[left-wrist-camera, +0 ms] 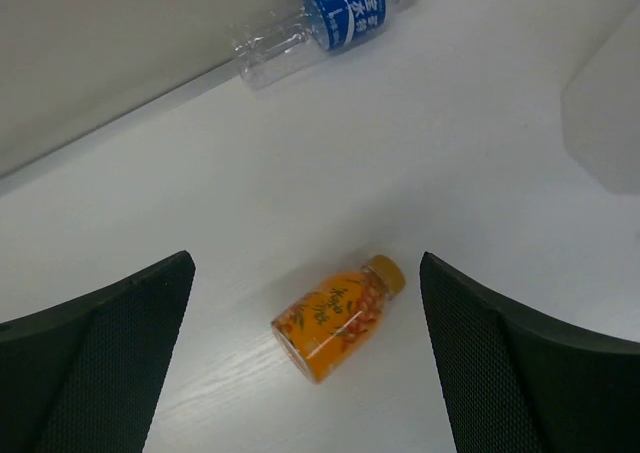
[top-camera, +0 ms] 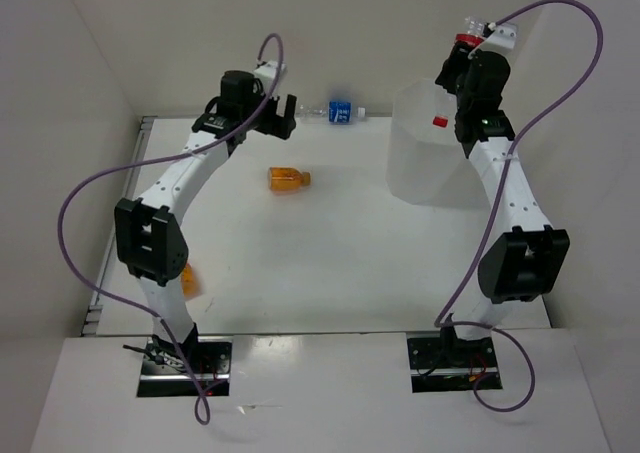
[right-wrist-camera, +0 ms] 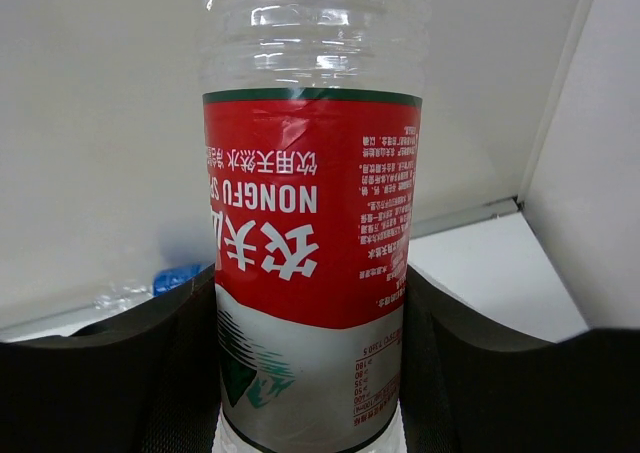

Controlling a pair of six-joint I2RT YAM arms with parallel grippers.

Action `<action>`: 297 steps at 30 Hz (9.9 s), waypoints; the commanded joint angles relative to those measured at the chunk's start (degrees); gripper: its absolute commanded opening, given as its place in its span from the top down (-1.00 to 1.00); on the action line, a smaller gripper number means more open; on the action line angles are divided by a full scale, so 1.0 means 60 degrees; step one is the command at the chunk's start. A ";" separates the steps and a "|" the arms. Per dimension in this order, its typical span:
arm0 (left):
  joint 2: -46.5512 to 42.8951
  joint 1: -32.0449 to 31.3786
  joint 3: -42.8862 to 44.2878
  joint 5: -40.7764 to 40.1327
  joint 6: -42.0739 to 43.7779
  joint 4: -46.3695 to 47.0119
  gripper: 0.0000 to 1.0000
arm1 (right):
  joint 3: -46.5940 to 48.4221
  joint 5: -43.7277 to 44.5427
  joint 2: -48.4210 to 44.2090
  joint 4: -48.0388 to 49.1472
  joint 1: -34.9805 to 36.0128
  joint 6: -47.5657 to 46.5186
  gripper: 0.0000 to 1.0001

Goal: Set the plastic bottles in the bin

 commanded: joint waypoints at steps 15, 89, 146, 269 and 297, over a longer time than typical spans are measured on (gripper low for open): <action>0.2834 -0.0339 0.1893 0.2309 0.4873 -0.2127 -1.00 | -0.0076 -0.0990 -0.0029 -0.0190 -0.0322 0.0191 -1.00; 0.7008 -0.3693 1.1708 0.1273 -0.2056 0.3670 -0.38 | -0.2669 0.1308 -0.4747 -0.0293 -0.0234 0.2870 -1.00; -0.8328 -0.2098 -0.5795 -0.6888 -1.1179 -0.9089 -1.00 | -0.2288 -0.4096 -0.0075 -0.0746 0.4027 -0.0395 -1.00; -0.3025 -0.0925 -0.5241 0.3542 -0.6684 0.5313 -0.04 | -0.3781 -0.7626 -0.0571 0.1611 0.4527 0.2283 -1.00; -0.3274 -0.1218 -0.4054 0.2341 -0.5396 0.4008 -1.00 | -0.4295 -0.5284 -0.1889 0.1686 0.4527 0.2651 0.53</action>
